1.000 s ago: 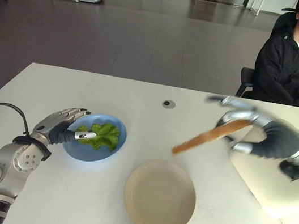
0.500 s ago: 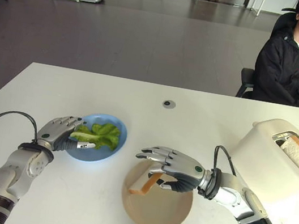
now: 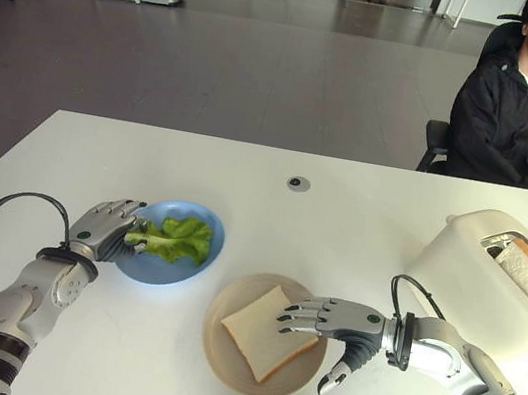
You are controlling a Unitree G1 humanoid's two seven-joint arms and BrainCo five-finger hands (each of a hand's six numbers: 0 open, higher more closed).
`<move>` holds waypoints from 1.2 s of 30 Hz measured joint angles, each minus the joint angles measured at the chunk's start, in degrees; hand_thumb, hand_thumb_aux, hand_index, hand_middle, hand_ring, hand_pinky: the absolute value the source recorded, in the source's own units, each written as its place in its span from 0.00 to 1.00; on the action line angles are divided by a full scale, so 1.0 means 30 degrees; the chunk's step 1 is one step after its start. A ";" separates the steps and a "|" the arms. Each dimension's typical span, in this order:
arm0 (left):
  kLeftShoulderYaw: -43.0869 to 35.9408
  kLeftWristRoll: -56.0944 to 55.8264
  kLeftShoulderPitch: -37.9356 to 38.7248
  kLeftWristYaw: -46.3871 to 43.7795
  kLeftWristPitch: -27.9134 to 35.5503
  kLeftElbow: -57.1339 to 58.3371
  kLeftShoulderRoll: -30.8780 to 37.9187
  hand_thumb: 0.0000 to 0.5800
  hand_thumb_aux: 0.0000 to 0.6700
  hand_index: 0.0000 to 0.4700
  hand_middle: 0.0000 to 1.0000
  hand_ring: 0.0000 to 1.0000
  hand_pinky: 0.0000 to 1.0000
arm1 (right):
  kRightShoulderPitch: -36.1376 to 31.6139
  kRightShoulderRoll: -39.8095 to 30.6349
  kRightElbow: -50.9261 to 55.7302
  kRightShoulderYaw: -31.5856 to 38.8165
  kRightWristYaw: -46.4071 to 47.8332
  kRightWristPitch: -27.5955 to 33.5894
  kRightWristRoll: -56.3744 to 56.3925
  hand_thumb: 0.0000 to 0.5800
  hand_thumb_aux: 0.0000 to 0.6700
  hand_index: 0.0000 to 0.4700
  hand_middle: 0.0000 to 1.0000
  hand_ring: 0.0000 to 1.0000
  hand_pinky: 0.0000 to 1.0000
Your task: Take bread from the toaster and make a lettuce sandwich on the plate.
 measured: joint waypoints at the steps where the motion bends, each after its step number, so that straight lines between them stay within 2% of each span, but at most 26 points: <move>1: -0.0157 0.0001 -0.0096 0.0105 -0.0045 0.0226 0.0032 0.81 0.56 0.56 0.00 0.00 0.00 | 0.0064 -0.0013 -0.0024 0.0000 0.0103 0.0050 0.0022 0.00 0.00 0.00 0.00 0.00 0.00; 7: -0.0784 0.0011 -0.0732 0.0781 -0.0299 0.1616 0.0054 0.76 0.51 0.51 0.00 0.00 0.00 | 0.0333 -0.0176 -0.0635 -0.0114 0.0644 0.0561 0.0929 0.00 0.00 0.00 0.00 0.00 0.00; 10: -0.1107 0.0008 -0.0817 0.1020 -0.0501 0.1909 0.0062 0.79 0.54 0.54 0.00 0.00 0.00 | 0.0468 -0.0191 -0.0848 -0.0190 0.0878 0.0687 0.1197 0.00 0.00 0.00 0.00 0.00 0.00; 12: -0.1191 -0.0004 -0.0837 0.1114 -0.0603 0.2024 0.0081 0.86 0.63 0.63 0.00 0.00 0.00 | 0.0492 -0.0191 -0.1017 -0.0219 0.0975 0.0749 0.1346 0.00 0.00 0.00 0.00 0.00 0.00; 13: -0.1249 -0.0015 -0.0839 0.1121 -0.0670 0.2093 0.0103 0.93 0.74 0.74 0.00 0.00 0.00 | 0.0492 -0.0189 -0.1110 -0.0246 0.1008 0.0751 0.1373 0.00 0.00 0.00 0.00 0.00 0.00; 15: -0.1316 -0.0043 -0.0840 0.1124 -0.0717 0.2167 0.0123 0.98 0.86 0.86 0.00 0.00 0.00 | 0.0492 -0.0189 -0.1155 -0.0280 0.1045 0.0754 0.1450 0.00 0.00 0.00 0.00 0.00 0.00; 16: -0.1347 -0.0099 -0.0849 0.1130 -0.0738 0.2168 0.0127 1.00 1.00 1.00 0.00 0.00 0.00 | 0.0493 -0.0189 -0.1174 -0.0302 0.1050 0.0753 0.1463 0.00 0.00 0.00 0.00 0.00 0.00; 24: -0.1440 -0.0349 -0.0856 0.1206 -0.0872 0.2046 0.0238 1.00 1.00 1.00 0.00 0.00 0.00 | 0.0496 -0.0181 -0.1375 -0.0495 0.1143 0.0770 0.1549 0.00 0.00 0.00 0.00 0.00 0.00; 28: -0.0453 -0.1289 -0.0402 0.1409 -0.1219 0.0062 0.0512 1.00 1.00 1.00 0.00 0.00 0.00 | 0.0502 -0.0165 -0.1428 -0.0664 0.1133 0.0816 0.1566 0.00 0.00 0.00 0.00 0.00 0.00; 32: 0.2377 -0.5643 0.1653 -0.0644 -0.2417 -0.4190 0.0978 1.00 1.00 1.00 0.00 0.00 0.00 | 0.0463 -0.0175 -0.1435 -0.1028 0.1119 0.0944 0.1877 0.00 0.00 0.00 0.00 0.00 0.00; 36: 0.2745 -1.0373 0.2547 -0.3514 -0.3539 -0.6270 0.0240 1.00 1.00 1.00 0.00 0.00 0.00 | 0.0274 -0.0180 -0.1159 -0.1536 0.0919 0.1064 0.1944 0.00 0.00 0.00 0.00 0.00 0.00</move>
